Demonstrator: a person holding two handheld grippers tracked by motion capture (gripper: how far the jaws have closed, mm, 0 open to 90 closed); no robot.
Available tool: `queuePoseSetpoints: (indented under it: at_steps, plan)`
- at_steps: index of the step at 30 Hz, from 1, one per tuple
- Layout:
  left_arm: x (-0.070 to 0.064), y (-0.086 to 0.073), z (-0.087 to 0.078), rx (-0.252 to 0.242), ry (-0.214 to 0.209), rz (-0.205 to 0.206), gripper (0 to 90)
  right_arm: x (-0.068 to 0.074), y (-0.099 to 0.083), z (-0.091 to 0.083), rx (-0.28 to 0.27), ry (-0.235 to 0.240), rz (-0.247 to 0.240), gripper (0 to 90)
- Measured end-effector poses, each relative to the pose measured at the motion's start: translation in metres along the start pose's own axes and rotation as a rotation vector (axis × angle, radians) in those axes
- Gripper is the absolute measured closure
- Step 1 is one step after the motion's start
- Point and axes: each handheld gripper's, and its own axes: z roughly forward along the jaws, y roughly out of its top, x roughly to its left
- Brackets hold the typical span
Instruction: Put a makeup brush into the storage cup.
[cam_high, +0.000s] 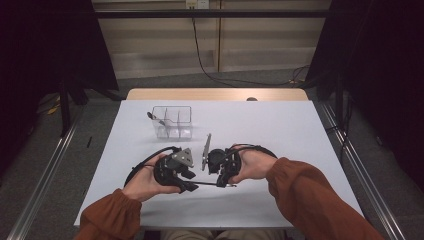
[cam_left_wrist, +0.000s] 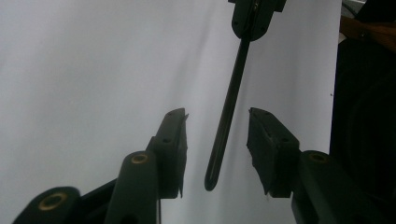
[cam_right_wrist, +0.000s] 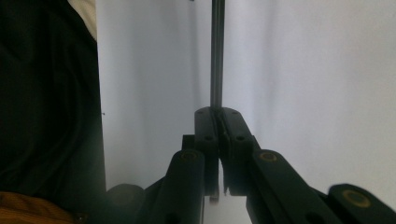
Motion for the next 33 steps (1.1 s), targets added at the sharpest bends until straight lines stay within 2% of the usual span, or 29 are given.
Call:
queuePoseSetpoints:
  at_steps: [4,8,10,13,19,20,21,24,25,28,31,33]
  plan:
    - [0.000,0.002,0.001,0.010,-0.032,0.014,66.2,0.002,0.000,-0.001,-0.004,0.002,-0.002,86.1]
    - [-0.002,0.002,0.003,0.004,-0.033,0.015,72.6,0.002,0.000,-0.001,-0.016,0.003,-0.007,86.1]
    - [-0.001,0.001,0.002,0.000,-0.036,0.014,77.8,0.002,-0.001,0.000,-0.017,0.018,-0.012,86.1]
    - [0.000,0.001,0.003,0.015,-0.055,0.015,80.2,0.003,-0.001,0.000,-0.014,0.010,-0.012,86.0]
    - [0.002,0.001,0.007,0.011,-0.074,0.014,84.0,0.001,-0.003,0.003,-0.019,0.001,-0.016,84.6]
    - [0.002,0.002,0.007,0.016,-0.109,0.015,84.9,0.000,-0.004,0.003,-0.022,0.003,-0.014,84.0]
    - [0.002,0.002,0.007,0.018,-0.115,0.016,85.4,-0.001,-0.005,0.003,-0.028,0.008,-0.018,83.6]
    - [0.001,0.002,0.007,0.011,-0.113,0.011,85.6,-0.001,-0.007,0.003,-0.038,0.014,-0.010,82.9]
    - [0.001,0.001,0.007,0.001,-0.101,0.004,85.6,-0.002,-0.007,0.002,-0.038,0.013,-0.015,82.5]
    - [0.002,0.002,0.006,0.000,-0.108,0.001,85.6,-0.002,-0.009,0.001,-0.065,0.010,0.006,77.8]
    - [0.001,0.001,0.005,-0.008,-0.089,-0.010,85.6,-0.003,-0.010,0.002,-0.084,0.008,0.009,70.7]
    - [0.002,0.001,0.004,-0.012,-0.099,-0.011,85.6,-0.002,-0.010,0.002,-0.091,0.009,0.013,65.8]
